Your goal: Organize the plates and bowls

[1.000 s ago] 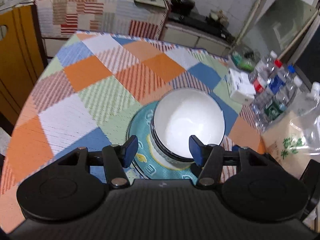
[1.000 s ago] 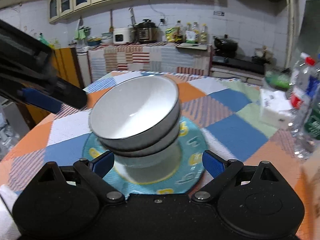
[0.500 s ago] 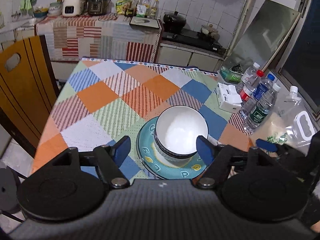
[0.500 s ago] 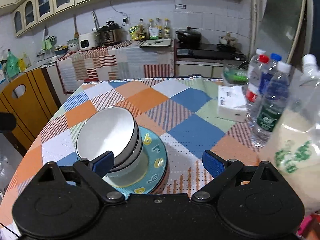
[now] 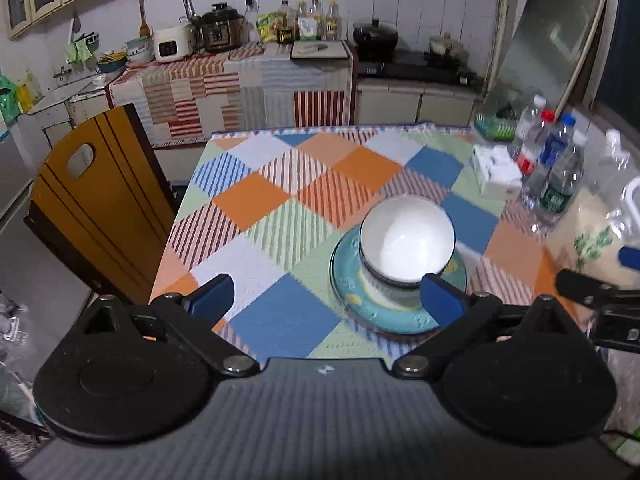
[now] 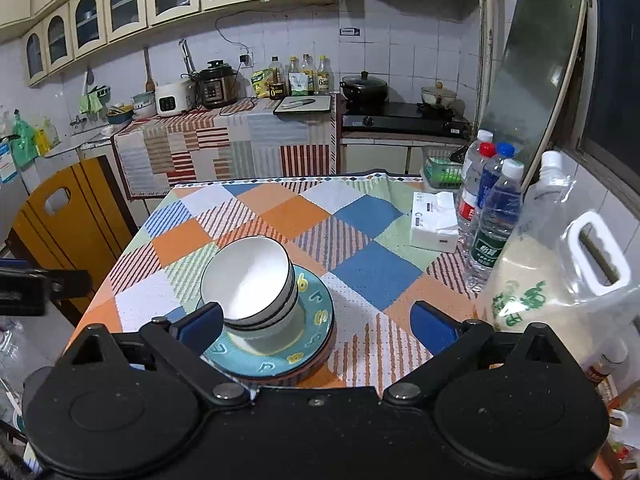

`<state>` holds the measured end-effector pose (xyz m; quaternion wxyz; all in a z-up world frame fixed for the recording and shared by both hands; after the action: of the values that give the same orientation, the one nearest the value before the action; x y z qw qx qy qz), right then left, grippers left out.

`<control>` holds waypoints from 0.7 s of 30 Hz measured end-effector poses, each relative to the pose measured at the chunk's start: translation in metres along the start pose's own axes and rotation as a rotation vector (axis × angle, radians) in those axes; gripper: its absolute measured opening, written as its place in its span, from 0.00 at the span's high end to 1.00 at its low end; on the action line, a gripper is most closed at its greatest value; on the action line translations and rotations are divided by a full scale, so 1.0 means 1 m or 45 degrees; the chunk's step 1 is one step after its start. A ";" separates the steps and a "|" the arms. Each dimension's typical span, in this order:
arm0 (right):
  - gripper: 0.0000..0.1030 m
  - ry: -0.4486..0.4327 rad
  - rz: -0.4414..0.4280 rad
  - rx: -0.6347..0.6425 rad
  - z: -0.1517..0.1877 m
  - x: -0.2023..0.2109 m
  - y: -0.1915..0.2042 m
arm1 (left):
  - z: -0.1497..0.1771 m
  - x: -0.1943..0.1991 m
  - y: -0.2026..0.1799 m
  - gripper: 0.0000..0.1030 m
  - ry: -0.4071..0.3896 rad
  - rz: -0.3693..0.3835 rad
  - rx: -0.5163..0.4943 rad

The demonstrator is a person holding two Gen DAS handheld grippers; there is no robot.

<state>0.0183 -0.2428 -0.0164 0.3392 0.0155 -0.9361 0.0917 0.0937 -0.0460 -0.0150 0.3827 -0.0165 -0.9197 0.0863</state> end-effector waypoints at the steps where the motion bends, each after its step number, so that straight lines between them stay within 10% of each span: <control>1: 0.02 0.008 0.004 0.009 0.000 0.004 0.001 | 0.001 0.001 0.000 0.02 0.011 -0.002 -0.008; 21: 0.02 0.143 0.015 0.065 0.015 0.009 0.021 | 0.015 0.006 0.008 0.02 0.051 -0.068 -0.012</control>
<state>-0.0002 -0.2246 -0.0251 0.3903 0.0136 -0.9130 0.1182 0.0785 -0.0401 -0.0230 0.4030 0.0045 -0.9124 0.0716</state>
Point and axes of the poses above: each gripper's, at about its wrist camera, not at the fingertips, and x roughly against the way its jaws point, y to its left, z to its underside, the point moved 5 cm from there along -x, roughly the way its jaws point, and after that the axes turned 14 degrees about x, right-handed, at the moved point
